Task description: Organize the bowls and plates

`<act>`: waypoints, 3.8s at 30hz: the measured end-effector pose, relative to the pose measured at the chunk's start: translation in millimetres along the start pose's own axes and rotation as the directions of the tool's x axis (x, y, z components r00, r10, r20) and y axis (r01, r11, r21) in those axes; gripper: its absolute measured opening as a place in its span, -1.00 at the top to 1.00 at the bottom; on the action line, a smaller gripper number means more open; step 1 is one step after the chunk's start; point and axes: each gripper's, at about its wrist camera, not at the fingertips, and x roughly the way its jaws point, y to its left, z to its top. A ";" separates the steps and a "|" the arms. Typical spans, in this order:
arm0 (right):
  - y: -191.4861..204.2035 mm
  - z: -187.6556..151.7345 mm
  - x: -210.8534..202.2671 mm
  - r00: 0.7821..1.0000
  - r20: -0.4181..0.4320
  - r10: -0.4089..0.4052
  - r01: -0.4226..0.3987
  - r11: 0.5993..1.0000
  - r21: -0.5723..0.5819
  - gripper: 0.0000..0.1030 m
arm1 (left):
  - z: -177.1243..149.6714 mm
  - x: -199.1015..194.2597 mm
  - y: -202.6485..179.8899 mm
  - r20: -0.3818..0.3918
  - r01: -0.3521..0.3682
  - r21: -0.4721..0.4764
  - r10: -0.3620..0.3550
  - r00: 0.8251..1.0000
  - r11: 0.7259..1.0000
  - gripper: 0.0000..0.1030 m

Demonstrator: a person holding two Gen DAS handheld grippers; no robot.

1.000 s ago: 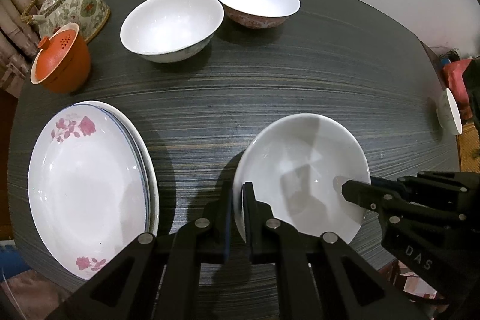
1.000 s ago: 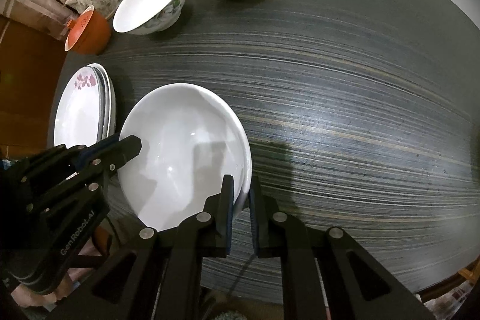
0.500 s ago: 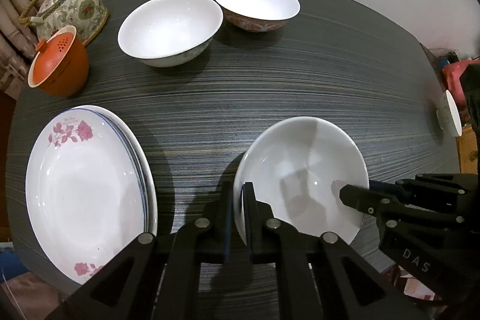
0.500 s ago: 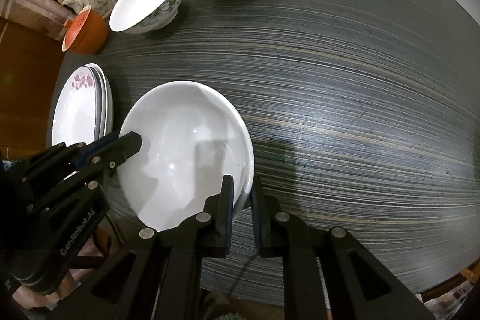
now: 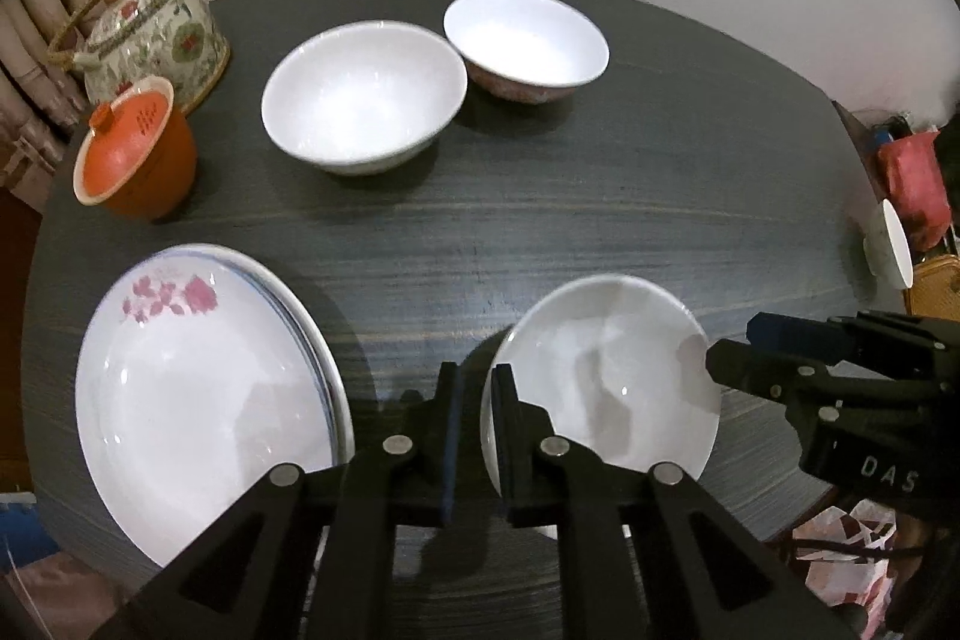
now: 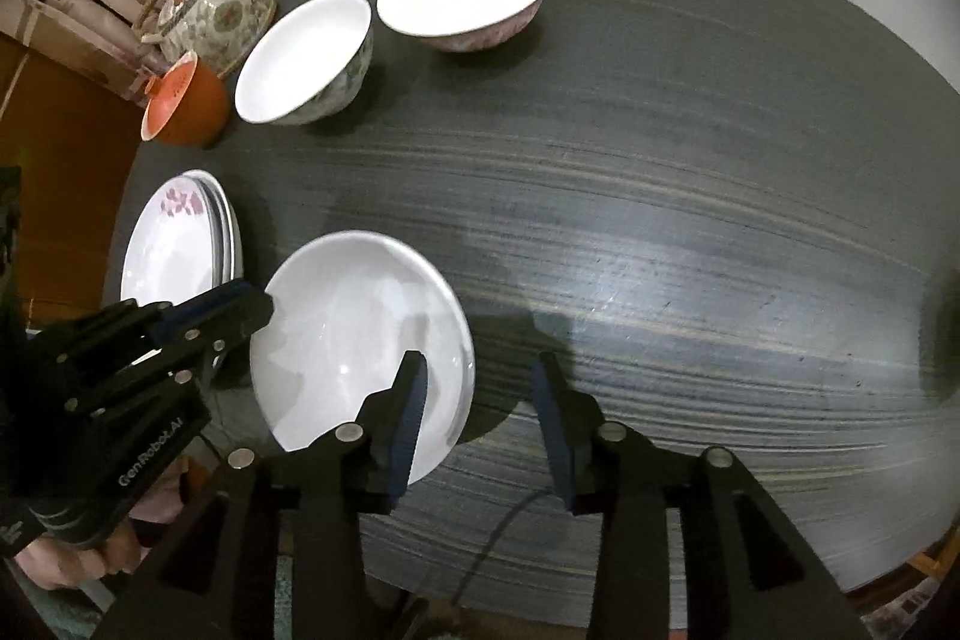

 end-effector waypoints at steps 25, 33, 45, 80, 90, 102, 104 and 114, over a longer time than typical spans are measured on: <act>-31.0 159.8 -7.5 0.997 0.067 0.048 -0.050 0.998 0.029 0.32 | 209.5 12.4 24.1 0.064 0.064 -0.020 -0.062 0.996 0.998 0.79; -40.1 191.8 23.8 0.999 0.039 0.029 -0.031 0.999 0.039 0.32 | 228.3 61.6 21.2 -0.038 0.043 -0.012 -0.043 0.998 0.999 0.79; -51.5 205.5 54.6 0.997 0.000 0.079 -0.079 0.995 0.066 0.37 | 227.3 93.7 16.7 -0.098 0.040 0.002 -0.039 0.994 0.999 0.77; -40.6 187.7 22.8 0.997 0.013 0.070 -0.070 0.996 0.061 0.84 | 194.5 59.3 7.1 -0.061 0.038 0.026 -0.036 0.997 0.999 0.83; -27.6 160.3 -12.7 0.997 0.038 0.061 -0.062 0.998 0.029 0.84 | 162.5 26.0 1.3 -0.041 0.029 0.029 -0.028 0.999 0.999 0.82; -5.0 107.3 -33.1 0.996 0.024 0.086 -0.086 0.996 -0.004 0.84 | 102.9 -5.9 0.9 -0.039 0.011 0.021 -0.010 0.999 1.000 0.82; -1.6 99.8 -35.0 0.996 0.021 0.084 -0.084 0.996 -0.010 0.83 | 93.0 -10.5 1.3 -0.037 0.008 0.014 -0.008 0.999 1.000 0.82; 13.3 65.9 -40.4 0.997 0.005 0.072 -0.072 0.996 -0.046 0.83 | 52.0 -15.5 2.0 -0.047 0.002 0.001 -0.002 0.999 1.000 0.82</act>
